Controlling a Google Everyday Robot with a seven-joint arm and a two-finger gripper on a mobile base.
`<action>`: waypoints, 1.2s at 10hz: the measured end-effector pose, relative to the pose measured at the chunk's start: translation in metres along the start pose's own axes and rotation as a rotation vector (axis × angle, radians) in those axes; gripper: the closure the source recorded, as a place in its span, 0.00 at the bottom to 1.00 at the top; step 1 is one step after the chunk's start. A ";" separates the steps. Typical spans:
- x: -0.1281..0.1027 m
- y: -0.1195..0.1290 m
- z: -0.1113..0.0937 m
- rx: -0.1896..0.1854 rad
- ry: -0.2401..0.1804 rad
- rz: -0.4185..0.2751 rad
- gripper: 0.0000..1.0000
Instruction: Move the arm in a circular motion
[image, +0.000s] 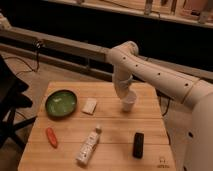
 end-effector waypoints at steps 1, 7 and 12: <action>0.008 0.007 0.001 0.000 -0.006 0.002 1.00; 0.008 0.014 0.003 -0.010 -0.026 0.005 1.00; 0.008 0.015 0.005 -0.016 -0.036 -0.016 1.00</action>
